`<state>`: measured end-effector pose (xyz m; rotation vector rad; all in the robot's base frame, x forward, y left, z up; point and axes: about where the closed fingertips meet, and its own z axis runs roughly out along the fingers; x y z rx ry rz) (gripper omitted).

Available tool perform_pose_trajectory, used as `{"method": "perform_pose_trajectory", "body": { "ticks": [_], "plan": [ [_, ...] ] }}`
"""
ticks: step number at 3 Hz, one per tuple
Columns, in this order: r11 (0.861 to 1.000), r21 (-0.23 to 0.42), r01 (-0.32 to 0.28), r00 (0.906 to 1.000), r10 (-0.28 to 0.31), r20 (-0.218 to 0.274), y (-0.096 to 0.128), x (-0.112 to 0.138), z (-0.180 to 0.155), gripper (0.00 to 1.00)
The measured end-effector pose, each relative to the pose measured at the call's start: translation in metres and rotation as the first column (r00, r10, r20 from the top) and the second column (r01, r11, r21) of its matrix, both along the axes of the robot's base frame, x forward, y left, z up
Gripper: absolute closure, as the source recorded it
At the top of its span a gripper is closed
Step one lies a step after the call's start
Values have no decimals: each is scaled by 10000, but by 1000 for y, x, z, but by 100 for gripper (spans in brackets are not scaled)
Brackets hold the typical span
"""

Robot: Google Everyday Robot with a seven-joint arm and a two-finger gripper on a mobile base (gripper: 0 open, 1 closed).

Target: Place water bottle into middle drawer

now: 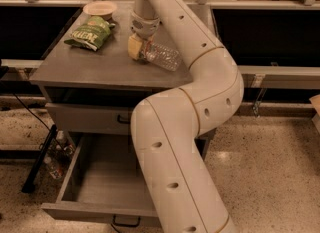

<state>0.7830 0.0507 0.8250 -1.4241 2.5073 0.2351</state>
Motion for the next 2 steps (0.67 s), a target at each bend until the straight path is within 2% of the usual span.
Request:
{"method": "perform_pose_trajectory", "body": {
  "ticks": [1,2],
  "plan": [
    [9986,484,223,9951,-269,952,-23,13,28,100],
    [9982,557,237,9938,-296,1070,-19,18,26,100]
  ]
}}
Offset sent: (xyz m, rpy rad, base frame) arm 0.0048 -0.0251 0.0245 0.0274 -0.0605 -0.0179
